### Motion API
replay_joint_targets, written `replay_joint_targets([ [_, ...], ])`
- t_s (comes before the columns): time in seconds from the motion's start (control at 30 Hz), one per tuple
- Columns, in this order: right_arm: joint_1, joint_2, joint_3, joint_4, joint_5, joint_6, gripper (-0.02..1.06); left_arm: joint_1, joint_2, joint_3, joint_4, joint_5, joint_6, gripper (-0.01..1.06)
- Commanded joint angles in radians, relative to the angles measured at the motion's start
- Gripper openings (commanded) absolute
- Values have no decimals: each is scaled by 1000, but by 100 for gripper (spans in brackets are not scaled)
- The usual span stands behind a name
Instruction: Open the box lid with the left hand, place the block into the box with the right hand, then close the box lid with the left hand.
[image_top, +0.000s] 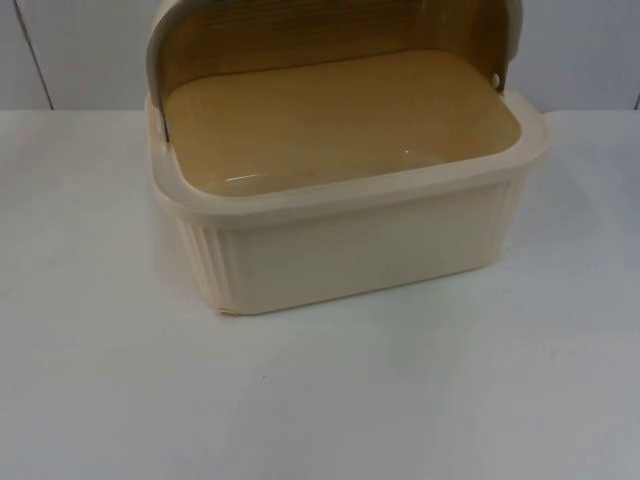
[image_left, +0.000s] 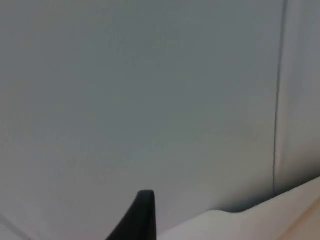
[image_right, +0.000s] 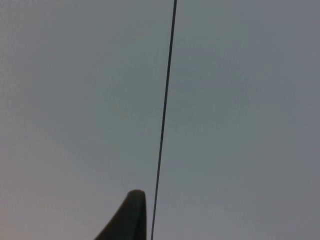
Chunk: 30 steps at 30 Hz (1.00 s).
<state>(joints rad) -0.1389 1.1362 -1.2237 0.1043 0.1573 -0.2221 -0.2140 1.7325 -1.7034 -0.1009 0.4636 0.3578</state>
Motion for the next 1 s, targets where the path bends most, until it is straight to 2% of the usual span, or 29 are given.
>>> replay_joint_targets([
  [0.0,-5,-1,-6,2,-18,-8,105,-31,41,-43,8,-27,103,103],
  [0.17,-5,-1,-6,-22,-18,-9,105,-101,112,-76,12,-113,481,103],
  [0.2,-5,-1,-6,-22,-18,-9,105,-101,112,-76,12,-113,481,103],
  [0.33,-5,-1,-6,-32,-18,-9,105,-131,149,-76,15,-124,769,103],
  [0.53,-5,-1,-6,-32,-18,-9,105,-149,173,-76,8,-105,820,100],
  [0.57,-5,-1,-6,-36,-18,-9,105,-154,175,-76,6,-97,820,94],
  [0.63,-5,-1,-6,-47,-18,-9,105,-156,181,-76,6,-96,820,72],
  [0.7,-5,-1,-6,-47,-18,-9,105,-156,184,-76,-12,-110,819,38],
  [0.73,-5,-1,-6,-47,-18,-9,105,-156,184,-76,-12,-110,819,38],
  [0.8,-5,-1,-6,-50,-18,-9,105,-156,184,-76,-96,-125,813,0],
  [0.97,-5,-1,-6,-50,-18,-9,105,-156,188,-76,-205,-128,811,0],
])
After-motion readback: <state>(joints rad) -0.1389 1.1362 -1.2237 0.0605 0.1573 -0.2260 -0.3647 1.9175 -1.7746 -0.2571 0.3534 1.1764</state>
